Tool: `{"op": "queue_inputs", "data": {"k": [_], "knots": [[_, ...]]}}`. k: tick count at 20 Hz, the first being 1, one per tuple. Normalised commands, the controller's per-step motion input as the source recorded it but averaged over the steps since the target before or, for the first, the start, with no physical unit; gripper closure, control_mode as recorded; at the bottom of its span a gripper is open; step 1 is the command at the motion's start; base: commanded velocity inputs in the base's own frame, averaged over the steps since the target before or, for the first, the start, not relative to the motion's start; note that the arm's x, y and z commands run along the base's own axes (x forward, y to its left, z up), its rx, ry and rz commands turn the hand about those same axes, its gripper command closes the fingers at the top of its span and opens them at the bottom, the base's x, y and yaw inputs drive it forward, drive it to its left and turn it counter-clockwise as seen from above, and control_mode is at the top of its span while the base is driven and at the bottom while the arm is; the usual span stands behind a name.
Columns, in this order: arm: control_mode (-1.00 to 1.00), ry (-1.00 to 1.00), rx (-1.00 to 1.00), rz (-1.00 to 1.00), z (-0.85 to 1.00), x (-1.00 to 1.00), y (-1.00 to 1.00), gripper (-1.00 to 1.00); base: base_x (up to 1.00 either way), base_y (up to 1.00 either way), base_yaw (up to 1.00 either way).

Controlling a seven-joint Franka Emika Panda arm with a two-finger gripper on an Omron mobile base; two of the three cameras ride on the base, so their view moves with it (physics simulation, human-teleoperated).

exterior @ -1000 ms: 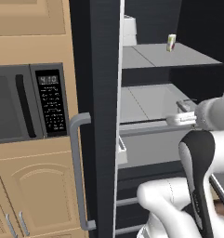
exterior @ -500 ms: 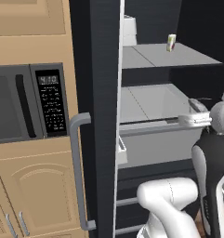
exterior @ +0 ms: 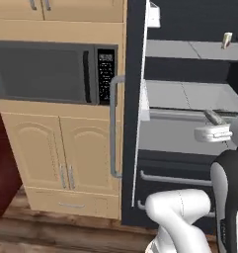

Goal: Take the fish out of the fridge, briefly rinse it in the sink, and place it on the tray next to the sink.

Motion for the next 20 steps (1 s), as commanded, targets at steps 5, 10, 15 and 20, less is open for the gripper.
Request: {"op": "queue_inputs", "data": {"k": [5,10,15,20], "knots": [[1.00,0.00,0.00,0.00,0.00,0.00,0.00,1.00,-0.06,0.10,0.88],[1.00,0.00,0.00,0.00,0.00,0.00,0.00,1.00,0.00,0.11,0.94],[1.00,0.00,0.00,0.00,0.00,0.00,0.00,1.00,0.00,0.11,0.94],[1.00,0.00,0.00,0.00,0.00,0.00,0.00,1.00,0.00,0.11,0.94]]}}
